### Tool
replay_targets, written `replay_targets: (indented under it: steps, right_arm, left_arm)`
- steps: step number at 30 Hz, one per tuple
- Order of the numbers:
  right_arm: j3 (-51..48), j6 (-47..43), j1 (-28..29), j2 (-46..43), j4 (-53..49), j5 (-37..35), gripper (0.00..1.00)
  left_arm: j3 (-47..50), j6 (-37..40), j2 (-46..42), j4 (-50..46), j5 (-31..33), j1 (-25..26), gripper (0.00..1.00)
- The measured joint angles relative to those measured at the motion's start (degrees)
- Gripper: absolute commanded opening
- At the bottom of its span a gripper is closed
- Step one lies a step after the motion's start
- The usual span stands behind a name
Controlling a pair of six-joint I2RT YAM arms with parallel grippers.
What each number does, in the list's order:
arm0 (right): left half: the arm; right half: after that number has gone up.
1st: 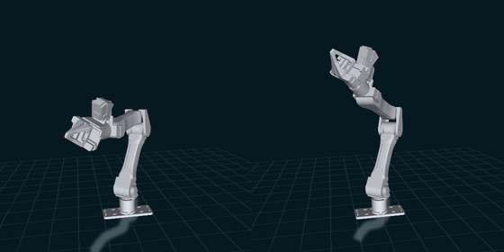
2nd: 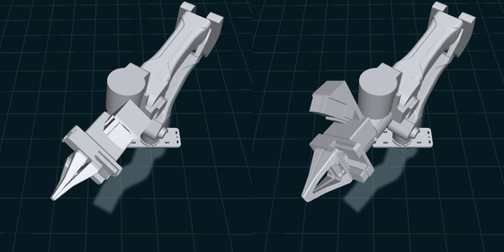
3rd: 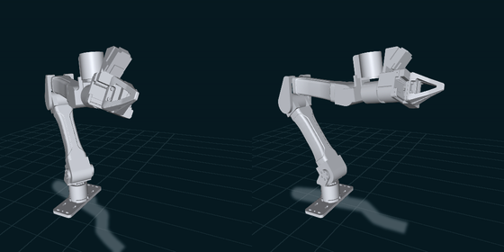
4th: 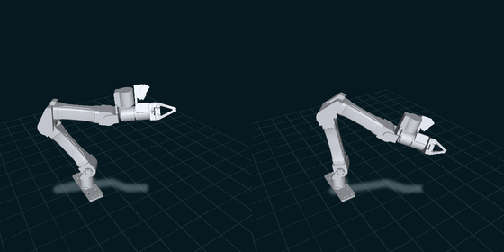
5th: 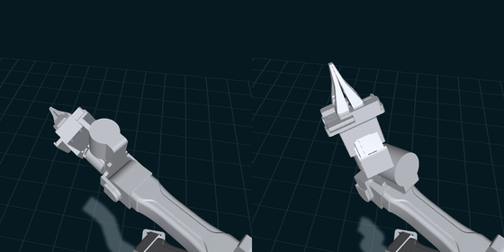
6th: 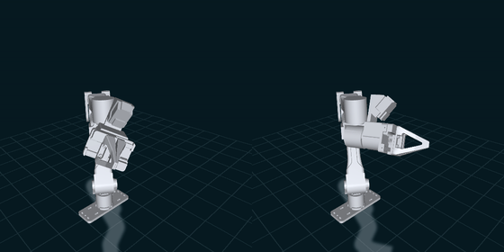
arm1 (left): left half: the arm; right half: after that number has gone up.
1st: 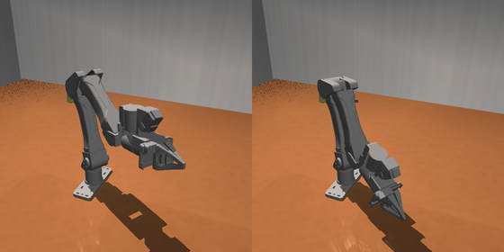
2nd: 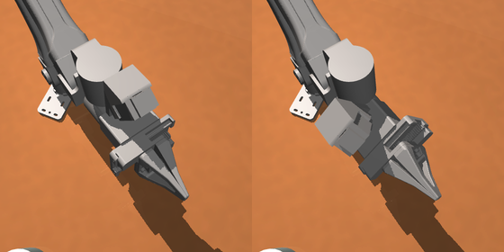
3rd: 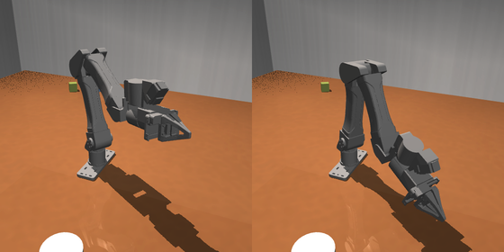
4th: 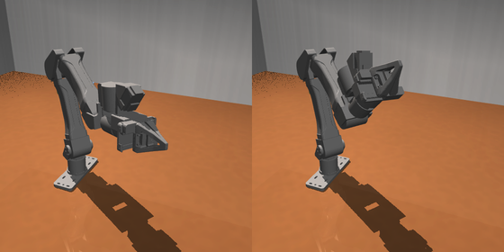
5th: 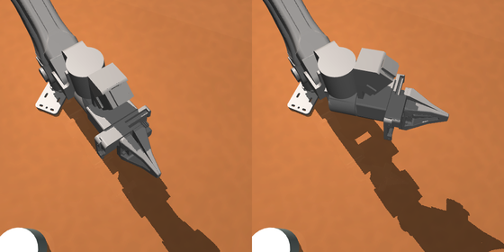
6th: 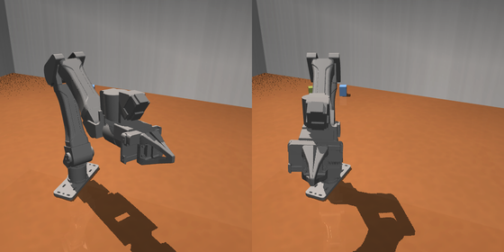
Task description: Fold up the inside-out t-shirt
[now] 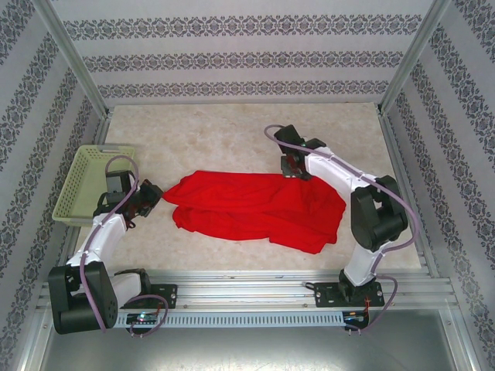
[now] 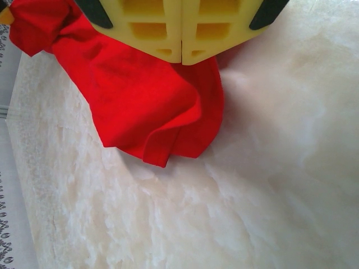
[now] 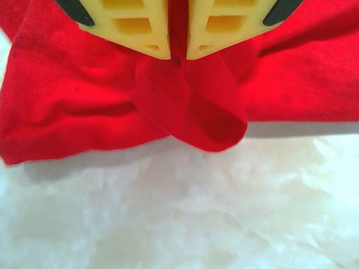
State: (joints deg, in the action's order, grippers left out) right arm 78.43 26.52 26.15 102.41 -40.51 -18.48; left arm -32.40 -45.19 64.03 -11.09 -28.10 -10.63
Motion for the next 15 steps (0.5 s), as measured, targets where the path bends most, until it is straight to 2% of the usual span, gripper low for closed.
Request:
replay_targets:
  steps: [8, 15]
  right_arm:
    - [3.96, -0.52, 0.96, 5.79, -1.20, -1.05, 0.33]
    - [1.38, -0.59, 0.57, 6.27, -0.83, 0.44, 0.32]
  left_arm:
    - [0.00, 0.20, 0.00, -0.02, 0.00, 0.00, 0.00]
    - [0.00, 0.26, 0.02, 0.00, -0.02, 0.00, 0.00]
